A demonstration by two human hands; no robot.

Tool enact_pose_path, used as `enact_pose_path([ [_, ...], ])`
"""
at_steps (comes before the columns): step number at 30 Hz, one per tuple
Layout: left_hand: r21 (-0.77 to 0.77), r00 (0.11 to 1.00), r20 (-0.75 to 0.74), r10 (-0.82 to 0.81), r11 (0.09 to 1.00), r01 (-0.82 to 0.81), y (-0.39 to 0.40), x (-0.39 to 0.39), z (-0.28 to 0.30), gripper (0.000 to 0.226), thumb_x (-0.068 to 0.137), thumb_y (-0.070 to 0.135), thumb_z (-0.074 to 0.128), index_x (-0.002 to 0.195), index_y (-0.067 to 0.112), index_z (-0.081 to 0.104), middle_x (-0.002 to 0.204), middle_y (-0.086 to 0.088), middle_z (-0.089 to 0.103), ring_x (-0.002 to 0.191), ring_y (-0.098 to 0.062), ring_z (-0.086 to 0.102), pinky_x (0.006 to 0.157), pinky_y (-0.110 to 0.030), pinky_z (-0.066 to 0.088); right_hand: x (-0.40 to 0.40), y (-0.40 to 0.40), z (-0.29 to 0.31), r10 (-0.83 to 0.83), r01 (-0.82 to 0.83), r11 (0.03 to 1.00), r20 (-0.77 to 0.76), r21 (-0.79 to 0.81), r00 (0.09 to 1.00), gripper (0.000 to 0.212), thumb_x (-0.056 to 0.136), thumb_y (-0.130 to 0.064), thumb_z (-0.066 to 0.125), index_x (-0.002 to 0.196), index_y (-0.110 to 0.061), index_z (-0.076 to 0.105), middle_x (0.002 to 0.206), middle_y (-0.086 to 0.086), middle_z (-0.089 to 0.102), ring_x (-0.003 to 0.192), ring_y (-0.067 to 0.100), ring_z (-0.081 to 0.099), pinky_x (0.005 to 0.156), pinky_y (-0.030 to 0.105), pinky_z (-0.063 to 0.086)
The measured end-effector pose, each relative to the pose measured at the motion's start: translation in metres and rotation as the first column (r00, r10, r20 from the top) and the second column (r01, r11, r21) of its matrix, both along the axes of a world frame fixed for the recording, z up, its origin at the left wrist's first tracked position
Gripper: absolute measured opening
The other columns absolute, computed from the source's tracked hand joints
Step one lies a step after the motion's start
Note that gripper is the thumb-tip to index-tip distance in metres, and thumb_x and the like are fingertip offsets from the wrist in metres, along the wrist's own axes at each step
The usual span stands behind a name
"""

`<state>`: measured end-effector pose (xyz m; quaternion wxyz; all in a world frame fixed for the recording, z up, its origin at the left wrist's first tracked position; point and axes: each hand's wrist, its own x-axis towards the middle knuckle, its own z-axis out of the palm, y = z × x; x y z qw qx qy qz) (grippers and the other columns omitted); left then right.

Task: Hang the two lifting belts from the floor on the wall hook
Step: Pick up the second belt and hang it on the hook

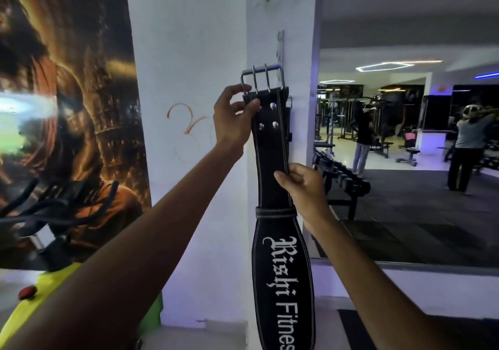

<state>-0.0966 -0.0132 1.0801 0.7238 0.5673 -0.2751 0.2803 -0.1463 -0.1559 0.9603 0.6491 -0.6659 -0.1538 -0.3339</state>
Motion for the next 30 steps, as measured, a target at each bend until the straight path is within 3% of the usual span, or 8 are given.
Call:
enact_pose_path([
  [5,-0.042,0.996,-0.008,-0.086,0.995,0.085,-0.018,-0.009,0.015,0.026,0.086,0.003,0.069,0.104,0.021,0.064,0.100,-0.024,0.072,0.078,-0.024,0.068,0.068,-0.037,0.058,-0.015,-0.012,-0.025,-0.178,0.183,0.983,0.118,-0.032,0.977,0.021,0.089,-0.016,0.071,0.107,-0.006,0.069,0.097,0.001,0.076,0.093,0.010,0.073,0.083,0.024,0.057],
  [8,-0.049,0.994,-0.003,-0.111,0.993,0.111,-0.029,-0.013,0.017,0.024,0.087,0.002,0.067,0.104,0.019,0.063,0.092,-0.019,0.071,0.074,-0.022,0.067,0.062,-0.030,0.053,-0.025,-0.014,-0.045,-0.224,0.220,0.975,0.129,0.041,0.966,0.030,0.090,-0.023,0.069,0.085,0.006,0.062,0.065,0.007,0.061,0.060,0.017,0.056,0.066,0.025,0.045],
  [10,-0.030,0.993,0.008,-0.121,0.992,0.121,-0.035,-0.016,0.017,0.023,0.088,0.004,0.067,0.106,0.018,0.063,0.087,-0.016,0.071,0.073,-0.021,0.068,0.061,-0.030,0.053,-0.031,-0.016,-0.054,-0.215,0.206,0.975,0.103,0.086,0.971,0.038,0.089,-0.026,0.067,0.073,0.006,0.054,0.056,-0.005,0.044,0.054,0.005,0.041,0.057,0.021,0.034],
  [13,-0.020,0.994,0.039,-0.103,0.994,0.104,-0.041,-0.021,0.023,0.024,0.087,0.006,0.067,0.107,0.018,0.062,0.091,-0.018,0.070,0.073,-0.021,0.067,0.057,-0.026,0.051,-0.039,-0.020,-0.077,-0.163,0.162,0.985,-0.002,0.058,0.987,0.021,0.084,-0.033,0.075,0.088,-0.013,0.069,0.075,-0.012,0.069,0.071,0.001,0.063,0.066,0.016,0.049],
  [16,-0.039,0.995,0.053,-0.082,0.996,0.084,-0.041,-0.023,0.033,0.023,0.084,0.007,0.066,0.102,0.021,0.063,0.098,-0.022,0.071,0.071,-0.022,0.067,0.059,-0.027,0.052,-0.042,-0.026,-0.123,-0.200,0.200,0.980,-0.172,-0.017,0.965,0.045,0.070,-0.055,0.078,0.087,-0.014,0.069,0.080,0.002,0.075,0.073,0.014,0.068,0.067,0.035,0.055],
  [21,0.000,0.996,0.039,-0.075,0.997,0.075,-0.042,-0.019,0.024,0.024,0.087,0.005,0.066,0.103,0.021,0.063,0.092,-0.017,0.071,0.072,-0.023,0.067,0.059,-0.029,0.052,-0.050,-0.027,-0.175,-0.151,0.130,0.988,-0.332,-0.084,0.931,0.025,0.078,-0.029,0.082,0.097,-0.016,0.072,0.093,0.001,0.078,0.088,0.016,0.074,0.082,0.041,0.060],
  [25,-0.020,0.999,0.006,-0.050,0.999,0.050,-0.035,-0.015,0.023,0.024,0.086,0.005,0.066,0.104,0.021,0.064,0.088,-0.014,0.071,0.071,-0.023,0.067,0.058,-0.028,0.052,-0.045,-0.027,-0.148,-0.074,0.081,0.997,-0.312,0.011,0.947,0.051,0.068,-0.052,0.084,0.093,-0.010,0.072,0.092,0.011,0.077,0.087,0.022,0.072,0.084,0.041,0.055],
  [30,-0.010,1.000,0.021,-0.014,1.000,0.014,-0.032,-0.018,0.025,0.024,0.086,0.005,0.066,0.102,0.023,0.063,0.105,-0.024,0.072,0.073,-0.023,0.066,0.059,-0.029,0.053,-0.024,-0.020,-0.084,-0.098,0.109,0.990,-0.127,0.084,0.987,0.036,0.080,-0.030,0.080,0.077,0.003,0.066,0.069,0.022,0.066,0.069,0.014,0.054,0.064,0.030,0.042],
])
